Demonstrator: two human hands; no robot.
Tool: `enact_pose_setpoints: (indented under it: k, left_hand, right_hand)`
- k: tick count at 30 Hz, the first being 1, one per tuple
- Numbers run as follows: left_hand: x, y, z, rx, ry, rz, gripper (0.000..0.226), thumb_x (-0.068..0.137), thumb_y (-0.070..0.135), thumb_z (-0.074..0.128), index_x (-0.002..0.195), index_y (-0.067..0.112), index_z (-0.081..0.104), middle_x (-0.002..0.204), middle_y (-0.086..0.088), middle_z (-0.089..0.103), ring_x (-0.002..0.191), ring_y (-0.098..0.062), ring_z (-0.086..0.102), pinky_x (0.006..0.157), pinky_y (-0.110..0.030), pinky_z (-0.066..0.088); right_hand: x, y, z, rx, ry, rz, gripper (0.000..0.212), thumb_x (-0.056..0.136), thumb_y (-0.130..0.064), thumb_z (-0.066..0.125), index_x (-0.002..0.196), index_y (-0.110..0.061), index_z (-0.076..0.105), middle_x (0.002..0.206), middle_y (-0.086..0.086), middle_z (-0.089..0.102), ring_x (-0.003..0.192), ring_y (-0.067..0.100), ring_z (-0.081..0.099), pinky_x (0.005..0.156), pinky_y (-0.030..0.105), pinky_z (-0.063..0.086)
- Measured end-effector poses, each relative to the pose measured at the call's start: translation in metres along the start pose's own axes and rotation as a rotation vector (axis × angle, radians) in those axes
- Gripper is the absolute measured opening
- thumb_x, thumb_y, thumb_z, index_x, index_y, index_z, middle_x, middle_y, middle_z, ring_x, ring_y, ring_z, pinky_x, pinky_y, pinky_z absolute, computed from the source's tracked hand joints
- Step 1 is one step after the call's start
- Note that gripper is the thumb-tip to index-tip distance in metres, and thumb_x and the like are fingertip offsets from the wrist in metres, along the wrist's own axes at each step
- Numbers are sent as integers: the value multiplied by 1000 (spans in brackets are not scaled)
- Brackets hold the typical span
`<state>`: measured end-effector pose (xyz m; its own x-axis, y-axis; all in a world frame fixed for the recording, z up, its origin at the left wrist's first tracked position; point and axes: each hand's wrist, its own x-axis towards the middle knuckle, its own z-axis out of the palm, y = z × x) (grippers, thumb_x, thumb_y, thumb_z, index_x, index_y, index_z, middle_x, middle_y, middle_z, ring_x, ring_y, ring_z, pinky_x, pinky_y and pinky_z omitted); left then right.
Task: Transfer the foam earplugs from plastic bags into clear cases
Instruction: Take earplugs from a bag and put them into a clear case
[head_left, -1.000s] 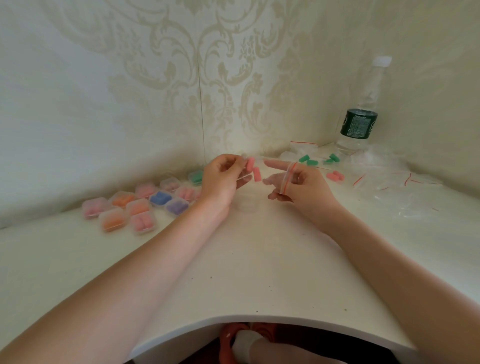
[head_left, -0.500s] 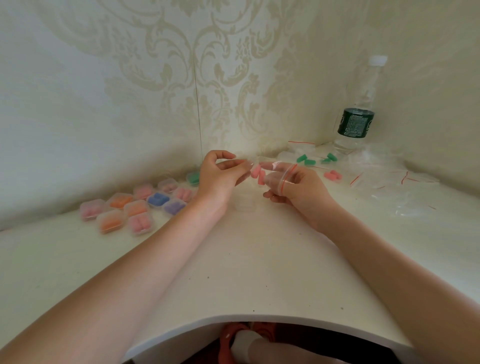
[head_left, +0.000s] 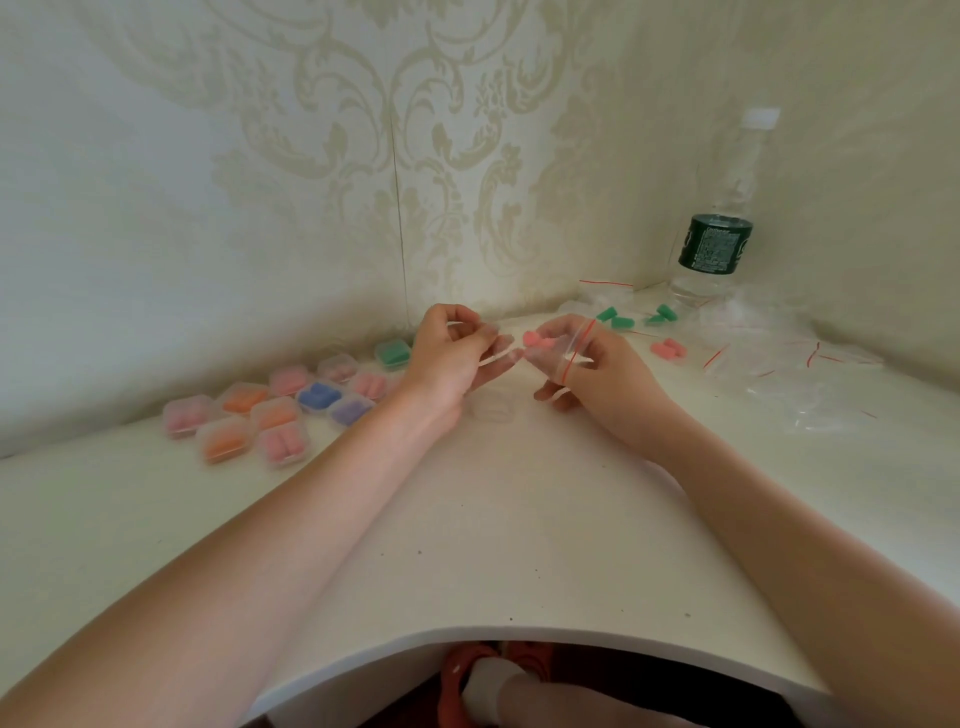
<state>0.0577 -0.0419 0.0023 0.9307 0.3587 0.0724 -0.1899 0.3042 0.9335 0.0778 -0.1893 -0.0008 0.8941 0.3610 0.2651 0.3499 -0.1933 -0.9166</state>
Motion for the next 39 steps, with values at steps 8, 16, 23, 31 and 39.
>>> enact_pose_setpoints:
  k: [8,16,23,31,39]
  left_hand:
    - [4,-4,3,169,174,161,27,95,-7,43,80,15,38,88,-4,42,68,-10,54,56,-19,54]
    - [17,-9,-14,483,314,305,31,92,-3,47,76,24,46,101,-14,55,71,-10,56,73,-29,53]
    - [6,-19,-9,897,33,504,19,94,5,51,100,11,68,109,-3,49,95,-9,50,81,3,29]
    - [-2,-20,-9,1166,-253,305,45,100,35,41,140,14,43,147,-7,40,137,-20,34,110,-26,24]
    - [-4,16,-21,915,-421,216,33,69,27,57,102,29,65,114,10,62,112,-4,52,90,-17,38]
  right_hand:
    - [-3,-5,4,92,17,-68,10,87,-21,68,90,-12,64,105,8,67,92,24,66,61,31,59]
    - [1,-1,-7,174,118,24,4,95,-10,52,99,-9,55,98,11,66,74,17,68,56,33,58]
    - [6,0,-13,137,286,41,29,91,1,34,86,-13,58,74,5,51,50,10,47,49,23,49]
    - [11,10,-18,-139,419,75,47,76,6,32,63,-23,66,62,2,54,76,20,51,74,27,42]
    - [4,-3,-13,-129,277,98,38,77,6,34,59,-13,62,58,-1,44,58,12,41,60,12,38]
